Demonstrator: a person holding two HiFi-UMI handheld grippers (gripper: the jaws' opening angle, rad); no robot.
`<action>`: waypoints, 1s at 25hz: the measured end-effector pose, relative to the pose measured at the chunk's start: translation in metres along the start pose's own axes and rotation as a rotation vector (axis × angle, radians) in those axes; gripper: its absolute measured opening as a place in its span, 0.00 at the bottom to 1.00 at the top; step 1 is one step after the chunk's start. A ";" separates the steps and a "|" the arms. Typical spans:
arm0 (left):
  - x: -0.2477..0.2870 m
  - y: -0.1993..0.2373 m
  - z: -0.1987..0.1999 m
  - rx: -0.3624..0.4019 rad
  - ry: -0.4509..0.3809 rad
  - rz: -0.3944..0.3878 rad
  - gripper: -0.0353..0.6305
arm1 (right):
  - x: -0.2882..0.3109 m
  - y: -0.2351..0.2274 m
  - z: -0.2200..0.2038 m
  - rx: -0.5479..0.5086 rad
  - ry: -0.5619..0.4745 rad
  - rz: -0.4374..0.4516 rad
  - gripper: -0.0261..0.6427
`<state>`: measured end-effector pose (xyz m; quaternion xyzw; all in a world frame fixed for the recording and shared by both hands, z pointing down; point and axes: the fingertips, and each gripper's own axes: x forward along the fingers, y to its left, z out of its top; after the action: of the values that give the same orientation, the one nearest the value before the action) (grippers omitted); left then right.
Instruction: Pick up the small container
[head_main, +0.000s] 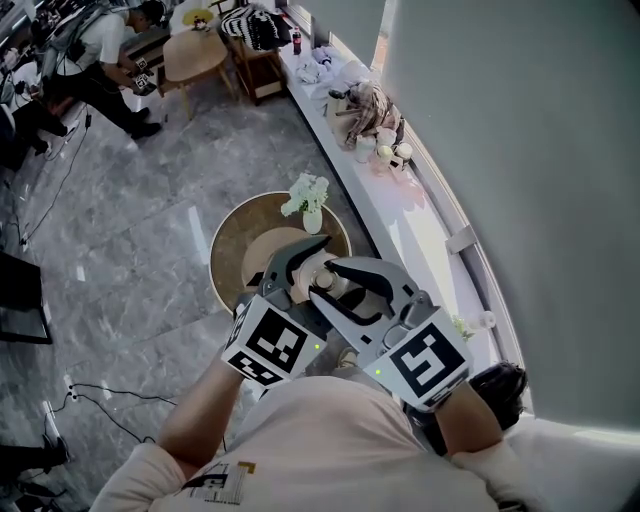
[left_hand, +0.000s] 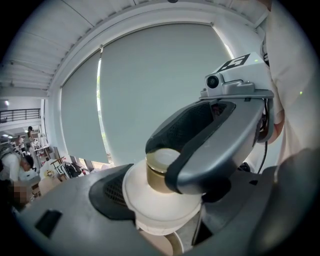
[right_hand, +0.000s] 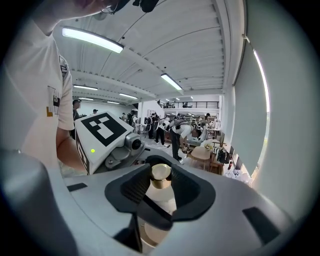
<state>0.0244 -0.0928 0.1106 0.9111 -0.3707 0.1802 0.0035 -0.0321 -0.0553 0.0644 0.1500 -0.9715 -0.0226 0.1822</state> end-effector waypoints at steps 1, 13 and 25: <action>0.001 -0.003 -0.004 -0.008 0.003 -0.005 0.59 | 0.000 0.001 -0.004 0.010 0.007 0.002 0.23; 0.009 -0.020 -0.035 -0.064 0.055 -0.035 0.59 | 0.003 0.010 -0.038 0.081 0.068 0.029 0.23; 0.010 -0.018 -0.029 -0.062 0.054 -0.044 0.59 | 0.001 0.006 -0.030 0.077 0.033 0.029 0.23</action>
<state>0.0337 -0.0828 0.1429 0.9132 -0.3558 0.1931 0.0456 -0.0239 -0.0497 0.0931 0.1431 -0.9706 0.0202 0.1925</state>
